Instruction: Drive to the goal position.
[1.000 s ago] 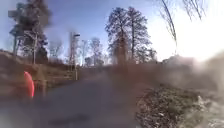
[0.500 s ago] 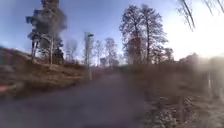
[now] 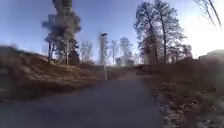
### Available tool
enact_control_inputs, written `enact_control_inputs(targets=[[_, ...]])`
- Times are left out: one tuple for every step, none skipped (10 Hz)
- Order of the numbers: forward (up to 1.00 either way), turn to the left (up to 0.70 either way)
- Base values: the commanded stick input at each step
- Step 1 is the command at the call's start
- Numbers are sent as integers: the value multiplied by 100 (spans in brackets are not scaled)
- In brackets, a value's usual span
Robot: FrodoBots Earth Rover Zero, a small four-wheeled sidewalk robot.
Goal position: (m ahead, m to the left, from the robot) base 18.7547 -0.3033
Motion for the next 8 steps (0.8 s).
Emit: enact_control_inputs(targets=[[100, 0], [100, 0], [100, 0], [100, 0], [100, 0], [100, 0], [100, 0], [100, 0]])
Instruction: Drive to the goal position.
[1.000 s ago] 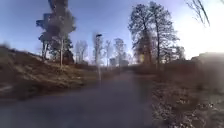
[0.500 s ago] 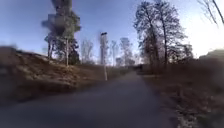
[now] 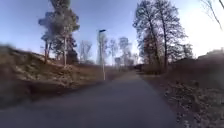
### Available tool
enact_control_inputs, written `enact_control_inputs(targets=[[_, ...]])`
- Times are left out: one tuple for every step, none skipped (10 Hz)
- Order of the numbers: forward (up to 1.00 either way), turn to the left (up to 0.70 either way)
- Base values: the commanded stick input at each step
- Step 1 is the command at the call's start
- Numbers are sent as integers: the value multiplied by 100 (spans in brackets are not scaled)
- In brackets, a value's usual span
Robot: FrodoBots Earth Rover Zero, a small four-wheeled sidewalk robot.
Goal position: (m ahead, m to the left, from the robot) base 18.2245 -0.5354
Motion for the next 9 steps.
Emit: enact_control_inputs(targets=[[100, 0], [100, 0], [100, 0], [100, 0], [100, 0], [100, 0], [100, 0], [100, 0], [100, 0]])
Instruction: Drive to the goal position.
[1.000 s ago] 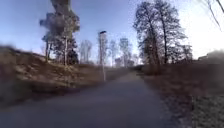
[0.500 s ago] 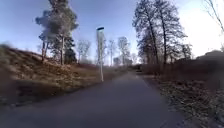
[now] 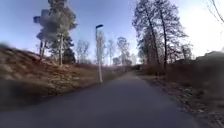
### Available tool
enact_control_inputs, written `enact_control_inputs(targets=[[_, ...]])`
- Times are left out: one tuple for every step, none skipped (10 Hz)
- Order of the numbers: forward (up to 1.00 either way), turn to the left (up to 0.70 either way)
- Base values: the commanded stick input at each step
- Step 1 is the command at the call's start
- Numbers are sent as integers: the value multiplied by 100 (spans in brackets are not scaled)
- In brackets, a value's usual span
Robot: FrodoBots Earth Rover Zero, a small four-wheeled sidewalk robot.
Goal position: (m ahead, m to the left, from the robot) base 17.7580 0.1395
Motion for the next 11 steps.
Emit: enact_control_inputs(targets=[[100, 0], [100, 0], [100, 0], [100, 0], [100, 0], [100, 0], [100, 0], [100, 0], [100, 0], [100, 0], [100, 0]])
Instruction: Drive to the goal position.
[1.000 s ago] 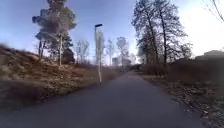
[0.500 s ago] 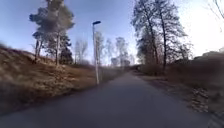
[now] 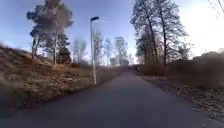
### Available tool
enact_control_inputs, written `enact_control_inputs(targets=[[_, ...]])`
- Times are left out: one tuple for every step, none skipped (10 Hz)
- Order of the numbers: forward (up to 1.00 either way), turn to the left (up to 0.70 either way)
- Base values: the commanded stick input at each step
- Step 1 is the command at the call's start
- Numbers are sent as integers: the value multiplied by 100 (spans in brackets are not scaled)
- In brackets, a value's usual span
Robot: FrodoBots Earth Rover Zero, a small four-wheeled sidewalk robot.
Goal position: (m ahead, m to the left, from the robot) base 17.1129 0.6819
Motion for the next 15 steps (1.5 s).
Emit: enact_control_inputs(targets=[[100, 0], [100, 0], [100, 0], [100, 0], [100, 0], [100, 0], [100, 0], [100, 0], [100, -3], [100, -27], [100, -40], [100, -30], [100, -11], [100, 0], [100, 0]])
